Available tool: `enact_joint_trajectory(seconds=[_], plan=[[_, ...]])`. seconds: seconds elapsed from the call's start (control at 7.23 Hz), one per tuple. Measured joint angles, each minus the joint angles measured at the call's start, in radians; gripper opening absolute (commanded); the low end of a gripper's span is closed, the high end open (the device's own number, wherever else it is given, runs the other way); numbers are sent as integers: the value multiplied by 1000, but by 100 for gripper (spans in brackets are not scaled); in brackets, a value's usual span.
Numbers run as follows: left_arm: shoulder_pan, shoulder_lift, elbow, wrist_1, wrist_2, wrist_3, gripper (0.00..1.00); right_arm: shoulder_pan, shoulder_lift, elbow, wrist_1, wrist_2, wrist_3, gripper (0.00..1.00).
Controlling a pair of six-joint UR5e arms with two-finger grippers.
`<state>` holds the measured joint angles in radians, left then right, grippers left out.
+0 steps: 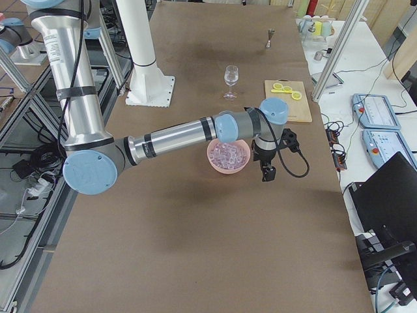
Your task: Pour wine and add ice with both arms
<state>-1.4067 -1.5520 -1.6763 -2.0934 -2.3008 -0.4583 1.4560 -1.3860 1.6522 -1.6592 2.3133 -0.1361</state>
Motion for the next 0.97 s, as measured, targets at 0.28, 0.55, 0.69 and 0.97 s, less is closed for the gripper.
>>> enact_joint_trajectory(seconds=[0.28, 0.55, 0.69, 0.97], plan=[[0, -1, 3, 0, 3, 2, 99, 43, -15, -53, 2, 11, -87, 100], [0, -1, -13, 0, 3, 4, 99, 48, -31, -63, 3, 14, -97, 100], [0, -2, -21, -2, 1, 5, 99, 48, -49, -55, 3, 14, -98, 100], [1, -4, -28, -6, -3, 11, 99, 49, -68, -40, 4, 13, -94, 100]])
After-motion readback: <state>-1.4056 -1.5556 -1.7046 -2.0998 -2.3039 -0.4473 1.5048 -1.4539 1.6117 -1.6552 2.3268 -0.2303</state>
